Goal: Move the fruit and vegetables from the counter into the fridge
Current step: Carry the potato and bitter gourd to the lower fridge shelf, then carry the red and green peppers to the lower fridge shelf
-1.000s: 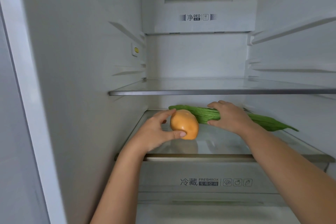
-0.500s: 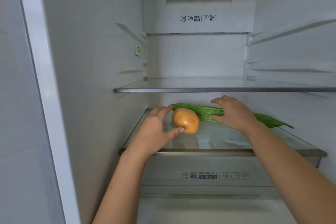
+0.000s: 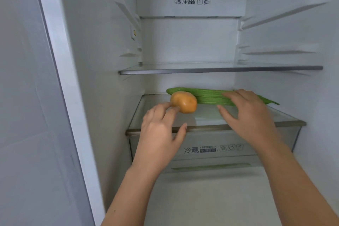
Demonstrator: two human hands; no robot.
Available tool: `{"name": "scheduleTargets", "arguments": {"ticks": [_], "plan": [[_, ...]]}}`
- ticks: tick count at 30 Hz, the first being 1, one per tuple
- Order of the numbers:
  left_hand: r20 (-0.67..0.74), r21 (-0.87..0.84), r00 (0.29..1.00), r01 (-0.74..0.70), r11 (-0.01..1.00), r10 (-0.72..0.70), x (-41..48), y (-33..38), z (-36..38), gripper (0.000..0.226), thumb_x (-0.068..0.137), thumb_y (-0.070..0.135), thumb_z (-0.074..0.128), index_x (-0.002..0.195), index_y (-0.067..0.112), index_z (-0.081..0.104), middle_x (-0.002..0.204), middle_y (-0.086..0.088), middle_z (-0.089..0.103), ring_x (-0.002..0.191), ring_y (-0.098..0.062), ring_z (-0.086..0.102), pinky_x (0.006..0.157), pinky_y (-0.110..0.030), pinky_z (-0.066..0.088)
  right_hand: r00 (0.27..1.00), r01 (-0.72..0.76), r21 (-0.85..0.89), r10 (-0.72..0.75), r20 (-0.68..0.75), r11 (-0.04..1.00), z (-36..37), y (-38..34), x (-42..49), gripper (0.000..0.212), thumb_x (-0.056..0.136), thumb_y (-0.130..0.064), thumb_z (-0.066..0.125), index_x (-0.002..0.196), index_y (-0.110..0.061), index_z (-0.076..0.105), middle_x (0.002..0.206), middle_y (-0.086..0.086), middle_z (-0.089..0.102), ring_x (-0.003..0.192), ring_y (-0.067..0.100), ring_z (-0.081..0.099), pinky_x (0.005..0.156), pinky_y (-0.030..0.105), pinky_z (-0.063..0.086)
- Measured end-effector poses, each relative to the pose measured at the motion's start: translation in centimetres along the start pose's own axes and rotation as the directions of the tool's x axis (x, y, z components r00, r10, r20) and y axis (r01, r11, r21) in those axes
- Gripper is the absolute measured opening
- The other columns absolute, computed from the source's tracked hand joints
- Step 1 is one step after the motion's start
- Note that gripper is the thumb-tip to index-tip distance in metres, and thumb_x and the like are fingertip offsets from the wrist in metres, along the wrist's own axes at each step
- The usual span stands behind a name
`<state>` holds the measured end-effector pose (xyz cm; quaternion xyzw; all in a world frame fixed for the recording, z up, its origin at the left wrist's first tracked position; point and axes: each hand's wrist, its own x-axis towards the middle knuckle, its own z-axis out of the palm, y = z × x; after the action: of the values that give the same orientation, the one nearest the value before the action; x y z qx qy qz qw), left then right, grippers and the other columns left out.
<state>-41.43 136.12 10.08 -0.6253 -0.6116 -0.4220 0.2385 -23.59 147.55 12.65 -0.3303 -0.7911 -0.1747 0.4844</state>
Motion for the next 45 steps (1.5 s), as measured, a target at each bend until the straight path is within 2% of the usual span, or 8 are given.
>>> {"name": "scheduleTargets", "arguments": {"ticks": [3, 11, 16, 22, 26, 30, 36, 45], "plan": [[0.004, -0.025, 0.996, -0.086, 0.996, 0.086, -1.2, 1.0, 0.2, 0.041, 0.081, 0.034, 0.047, 0.109, 0.008, 0.062, 0.113, -0.012, 0.059, 0.106, -0.025, 0.049, 0.092, -0.040, 0.040, 0.999, -0.041, -0.050, 0.040, -0.018, 0.998, -1.3, -1.6, -2.8, 0.041, 0.080, -0.033, 0.047, 0.098, -0.001, 0.066, 0.092, 0.016, 0.067, 0.082, 0.033, 0.062, 0.073, 0.038, 0.049], [0.020, -0.117, 0.982, -0.187, 0.975, 0.190, -5.2, 2.7, 1.3, 0.035, 0.082, 0.025, 0.048, 0.106, 0.004, 0.063, 0.114, -0.015, 0.060, 0.110, -0.031, 0.054, 0.093, -0.048, 0.043, 0.990, -0.137, -0.181, 0.143, 0.018, 0.974, -4.0, -4.1, -9.6, 0.038, 0.083, -0.030, 0.048, 0.104, -0.003, 0.065, 0.101, 0.015, 0.067, 0.090, 0.034, 0.062, 0.079, 0.044, 0.050], [0.065, -0.272, 0.972, -0.199, 0.941, 0.225, -9.0, 4.8, 3.0, 0.035, 0.084, 0.024, 0.048, 0.108, 0.004, 0.062, 0.114, -0.013, 0.061, 0.110, -0.026, 0.051, 0.096, -0.038, 0.037, 0.968, -0.217, -0.322, 0.246, 0.054, 0.922, -6.4, -5.9, -15.0, 0.036, 0.084, -0.027, 0.049, 0.104, -0.002, 0.065, 0.106, 0.016, 0.066, 0.100, 0.034, 0.061, 0.084, 0.050, 0.048], [0.140, -0.439, 0.932, -0.245, 0.864, 0.335, -12.2, 9.3, 4.1, 0.033, 0.085, 0.025, 0.048, 0.108, 0.007, 0.062, 0.117, -0.010, 0.060, 0.112, -0.021, 0.047, 0.096, -0.034, 0.034, 0.901, -0.347, -0.466, 0.428, 0.076, 0.813, -11.1, -7.0, -20.0, 0.039, 0.084, -0.032, 0.047, 0.109, -0.009, 0.064, 0.114, 0.010, 0.065, 0.109, 0.030, 0.057, 0.093, 0.047, 0.043], [0.143, -0.548, 0.905, -0.265, 0.794, 0.400, -14.1, 12.5, 4.0, 0.033, 0.085, 0.025, 0.046, 0.107, 0.008, 0.063, 0.116, -0.008, 0.061, 0.112, -0.020, 0.046, 0.095, -0.038, 0.040, 0.870, -0.429, -0.524, 0.493, -0.020, 0.735, -14.6, -8.0, -23.1, 0.036, 0.083, -0.030, 0.049, 0.107, -0.008, 0.065, 0.111, 0.008, 0.066, 0.106, 0.026, 0.056, 0.090, 0.045, 0.046], [0.159, -0.644, 0.879, -0.253, 0.722, 0.450, -16.0, 16.1, 3.0, 0.037, 0.084, 0.027, 0.045, 0.110, 0.006, 0.062, 0.117, -0.008, 0.060, 0.112, -0.018, 0.045, 0.096, -0.033, 0.034, 0.844, -0.473, -0.596, 0.528, -0.096, 0.648, -18.5, -9.5, -25.8, 0.034, 0.083, -0.028, 0.051, 0.107, -0.008, 0.065, 0.110, 0.010, 0.066, 0.103, 0.028, 0.058, 0.087, 0.047, 0.048], [0.092, -0.753, 0.839, -0.294, 0.590, 0.536, -19.9, 22.9, -0.8, 0.036, 0.084, 0.027, 0.045, 0.107, 0.006, 0.063, 0.115, -0.009, 0.061, 0.110, -0.019, 0.047, 0.095, -0.037, 0.040, 0.788, -0.551, -0.671, 0.573, -0.222, 0.497, -26.5, -12.4, -30.2, 0.034, 0.083, -0.028, 0.049, 0.104, -0.008, 0.066, 0.109, 0.011, 0.066, 0.102, 0.032, 0.061, 0.087, 0.047, 0.048], [-0.032, -0.857, 0.709, -0.382, 0.345, 0.705, -29.0, 31.7, -10.1, 0.035, 0.084, 0.025, 0.046, 0.104, 0.004, 0.064, 0.110, -0.010, 0.063, 0.105, -0.023, 0.050, 0.091, -0.039, 0.042, 0.668, -0.662, -0.712, 0.617, -0.417, 0.235, -38.7, -21.4, -37.9, 0.036, 0.081, -0.029, 0.049, 0.106, -0.008, 0.065, 0.108, 0.010, 0.067, 0.098, 0.033, 0.061, 0.084, 0.048, 0.049]]}}
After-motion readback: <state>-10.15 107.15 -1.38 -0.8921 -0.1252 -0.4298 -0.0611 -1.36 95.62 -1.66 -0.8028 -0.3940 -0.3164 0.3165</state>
